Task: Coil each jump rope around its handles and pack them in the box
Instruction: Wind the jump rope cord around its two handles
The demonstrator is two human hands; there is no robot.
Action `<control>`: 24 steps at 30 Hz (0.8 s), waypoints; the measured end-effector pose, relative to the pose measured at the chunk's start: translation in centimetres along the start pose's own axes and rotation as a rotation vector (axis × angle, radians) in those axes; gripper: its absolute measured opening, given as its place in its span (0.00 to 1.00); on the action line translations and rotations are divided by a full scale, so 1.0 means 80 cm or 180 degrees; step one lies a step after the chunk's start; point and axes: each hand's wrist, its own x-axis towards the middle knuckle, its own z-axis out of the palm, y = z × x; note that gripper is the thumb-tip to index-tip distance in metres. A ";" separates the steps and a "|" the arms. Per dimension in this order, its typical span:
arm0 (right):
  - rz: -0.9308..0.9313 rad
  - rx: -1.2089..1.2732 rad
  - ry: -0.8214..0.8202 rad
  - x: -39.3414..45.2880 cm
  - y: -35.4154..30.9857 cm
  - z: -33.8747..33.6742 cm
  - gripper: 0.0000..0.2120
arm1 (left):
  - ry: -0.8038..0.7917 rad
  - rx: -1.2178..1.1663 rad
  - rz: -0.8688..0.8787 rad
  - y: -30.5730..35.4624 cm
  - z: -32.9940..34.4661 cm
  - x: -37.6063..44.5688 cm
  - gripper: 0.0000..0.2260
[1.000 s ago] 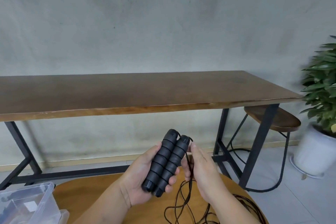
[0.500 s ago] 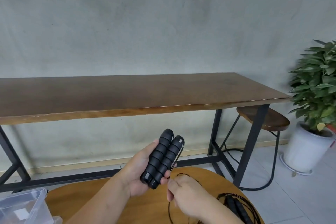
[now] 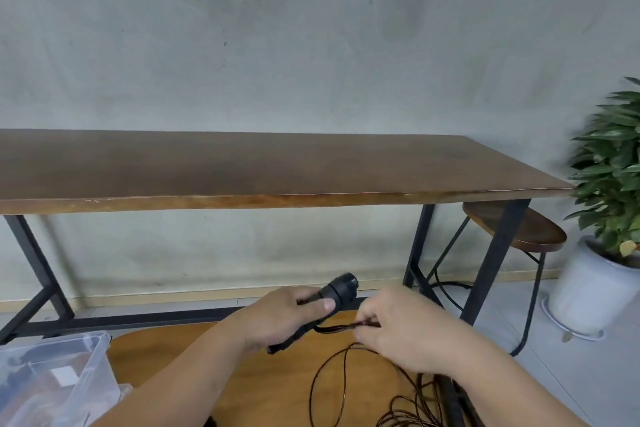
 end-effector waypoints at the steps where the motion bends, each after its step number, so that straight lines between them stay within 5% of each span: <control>1: -0.0055 -0.0028 0.0117 0.001 -0.003 -0.008 0.10 | 0.0004 0.0363 0.0081 0.000 0.000 -0.001 0.16; 7: -0.0359 -0.0033 0.0241 0.016 -0.014 -0.070 0.05 | -0.0259 0.1356 0.0417 0.008 -0.004 -0.015 0.28; 14: -0.0844 0.0207 -0.0603 0.057 -0.027 -0.089 0.05 | -0.0479 0.1645 0.0549 0.045 0.008 -0.049 0.25; 19: -0.0553 0.2459 -0.0661 0.080 0.009 -0.052 0.07 | -0.0111 0.0652 0.1064 0.051 -0.007 -0.061 0.09; 24: -0.0329 0.4138 -0.0792 0.090 0.024 0.023 0.07 | 0.0118 0.0436 0.0868 0.044 -0.012 -0.062 0.14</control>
